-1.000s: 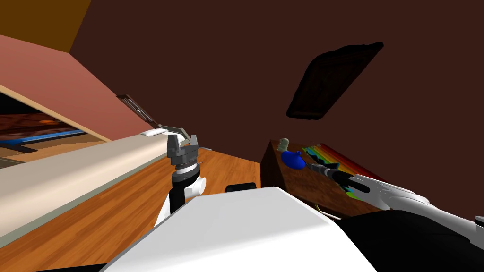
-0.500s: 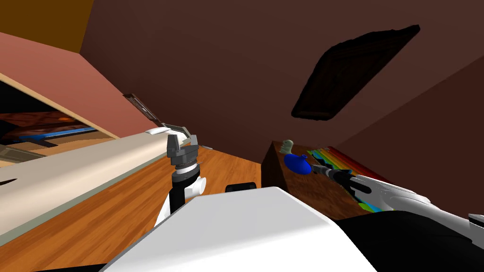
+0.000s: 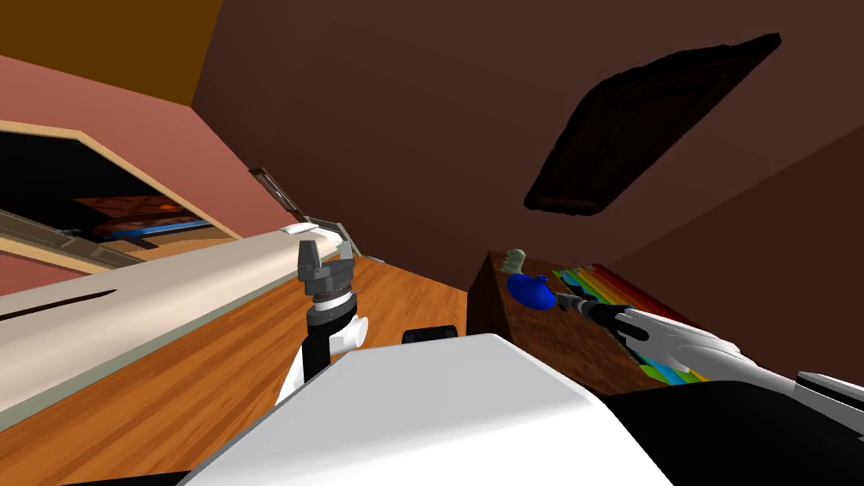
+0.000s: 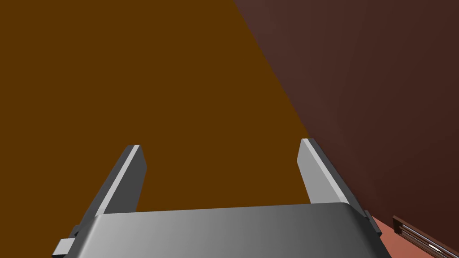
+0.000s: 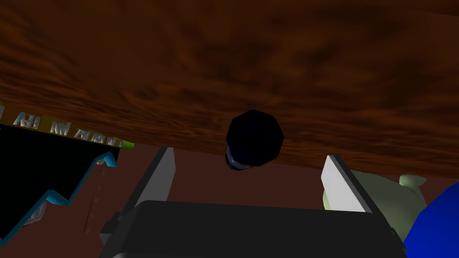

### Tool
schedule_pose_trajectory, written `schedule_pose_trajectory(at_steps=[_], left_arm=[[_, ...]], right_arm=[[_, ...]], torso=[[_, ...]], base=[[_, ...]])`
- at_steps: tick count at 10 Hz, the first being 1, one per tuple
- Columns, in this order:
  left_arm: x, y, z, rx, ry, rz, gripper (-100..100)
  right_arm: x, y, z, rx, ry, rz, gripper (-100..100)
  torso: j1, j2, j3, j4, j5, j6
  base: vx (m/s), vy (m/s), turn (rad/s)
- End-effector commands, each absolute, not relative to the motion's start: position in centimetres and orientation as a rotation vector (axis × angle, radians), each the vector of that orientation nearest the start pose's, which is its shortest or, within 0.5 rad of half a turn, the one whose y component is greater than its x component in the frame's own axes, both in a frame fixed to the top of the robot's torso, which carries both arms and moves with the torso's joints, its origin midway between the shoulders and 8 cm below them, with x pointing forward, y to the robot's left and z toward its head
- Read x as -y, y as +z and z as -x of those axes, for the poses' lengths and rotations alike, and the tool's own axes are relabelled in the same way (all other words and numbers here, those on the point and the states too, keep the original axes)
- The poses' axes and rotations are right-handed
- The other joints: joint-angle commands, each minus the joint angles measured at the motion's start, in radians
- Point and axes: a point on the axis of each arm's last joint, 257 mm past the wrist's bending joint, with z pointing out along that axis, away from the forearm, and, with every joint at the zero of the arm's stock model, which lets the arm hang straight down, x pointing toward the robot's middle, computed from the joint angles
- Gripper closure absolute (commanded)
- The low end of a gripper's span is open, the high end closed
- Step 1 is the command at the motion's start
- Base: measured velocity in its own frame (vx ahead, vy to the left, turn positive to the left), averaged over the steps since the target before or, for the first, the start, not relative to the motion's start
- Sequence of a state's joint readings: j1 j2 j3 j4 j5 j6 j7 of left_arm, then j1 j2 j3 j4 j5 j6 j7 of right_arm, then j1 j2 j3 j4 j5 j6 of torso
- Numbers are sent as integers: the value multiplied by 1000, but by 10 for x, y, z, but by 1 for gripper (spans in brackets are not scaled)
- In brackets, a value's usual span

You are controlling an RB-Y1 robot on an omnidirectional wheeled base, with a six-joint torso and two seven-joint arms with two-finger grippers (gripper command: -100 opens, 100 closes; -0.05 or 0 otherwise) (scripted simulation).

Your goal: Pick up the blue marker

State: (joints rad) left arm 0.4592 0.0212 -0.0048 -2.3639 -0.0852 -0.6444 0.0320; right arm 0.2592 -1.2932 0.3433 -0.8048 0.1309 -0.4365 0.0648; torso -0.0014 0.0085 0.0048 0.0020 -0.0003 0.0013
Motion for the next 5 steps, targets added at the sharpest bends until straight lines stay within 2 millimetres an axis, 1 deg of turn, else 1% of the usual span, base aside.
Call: schedule_pose_trajectory(at_steps=[1, 3, 4, 5], left_arm=[[-248, 94, -300, -490, -1355, 383, 0], [-248, 94, -300, -490, -1355, 383, 0], [-248, 94, -300, -490, -1355, 384, 0], [-248, 94, -300, -490, -1354, 384, 0]], right_arm=[[748, -314, -279, -2252, -262, -339, -100], [752, -316, -282, -2249, -274, -366, -100], [751, -316, -281, -2251, -270, -354, -100], [751, -316, -282, -2250, -270, -359, 100]], torso=[[0, 0, 0, 0, 0, 0], [0, -1, -1, 0, 0, 0], [1, -1, -1, 0, 0, 0], [1, -3, -2, -1, 0, 0]], base=[[-83, -14, 119], [-71, -14, 111], [-29, -4, 22], [-5, -1, -5]])
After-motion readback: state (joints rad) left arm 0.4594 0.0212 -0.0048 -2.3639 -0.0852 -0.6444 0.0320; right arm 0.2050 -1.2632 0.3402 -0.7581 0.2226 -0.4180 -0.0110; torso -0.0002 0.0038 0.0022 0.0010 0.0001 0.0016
